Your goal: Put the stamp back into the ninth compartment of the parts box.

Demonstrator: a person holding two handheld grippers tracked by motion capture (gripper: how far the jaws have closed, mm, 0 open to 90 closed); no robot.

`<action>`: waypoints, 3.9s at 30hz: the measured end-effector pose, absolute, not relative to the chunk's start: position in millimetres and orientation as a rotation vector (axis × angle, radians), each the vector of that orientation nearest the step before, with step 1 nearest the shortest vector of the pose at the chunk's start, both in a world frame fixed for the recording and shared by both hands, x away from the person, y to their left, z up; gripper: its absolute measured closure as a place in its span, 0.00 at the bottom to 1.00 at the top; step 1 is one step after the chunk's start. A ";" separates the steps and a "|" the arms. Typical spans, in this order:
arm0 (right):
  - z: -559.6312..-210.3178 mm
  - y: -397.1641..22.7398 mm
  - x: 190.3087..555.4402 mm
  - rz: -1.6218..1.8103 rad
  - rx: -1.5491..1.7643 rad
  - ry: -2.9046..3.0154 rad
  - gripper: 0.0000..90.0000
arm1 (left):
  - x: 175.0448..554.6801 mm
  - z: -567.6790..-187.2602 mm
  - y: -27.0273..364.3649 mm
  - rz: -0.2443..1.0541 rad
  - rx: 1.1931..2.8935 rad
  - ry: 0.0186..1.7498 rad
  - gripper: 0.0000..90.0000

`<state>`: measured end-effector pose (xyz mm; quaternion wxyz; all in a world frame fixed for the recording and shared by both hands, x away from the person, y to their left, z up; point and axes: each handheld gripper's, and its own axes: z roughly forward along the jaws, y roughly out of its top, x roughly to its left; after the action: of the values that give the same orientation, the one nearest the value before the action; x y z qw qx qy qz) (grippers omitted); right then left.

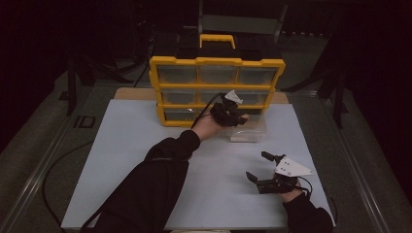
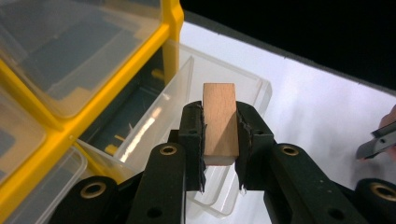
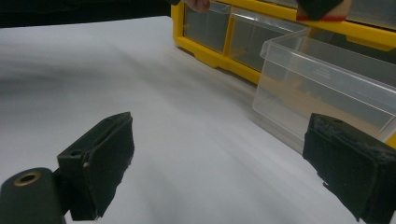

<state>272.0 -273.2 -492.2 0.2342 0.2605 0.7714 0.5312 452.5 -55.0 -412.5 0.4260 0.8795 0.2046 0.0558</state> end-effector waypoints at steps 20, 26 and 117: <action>-493.2 -272.9 272.7 1.458 0.718 2.126 0.10 | 458.3 -426.3 -63.4 0.141 2.232 0.551 0.49; -492.4 -273.5 272.3 1.457 0.717 2.119 0.10 | 455.4 -418.2 -60.4 0.088 2.203 0.557 0.18; -490.4 -268.6 271.5 1.452 0.715 2.126 0.10 | 342.9 -438.2 120.4 0.172 2.111 0.526 0.00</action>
<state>271.5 -268.6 -490.4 0.2326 0.2602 0.7738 0.5286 342.9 120.4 -438.2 0.4614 0.8582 0.2138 0.0698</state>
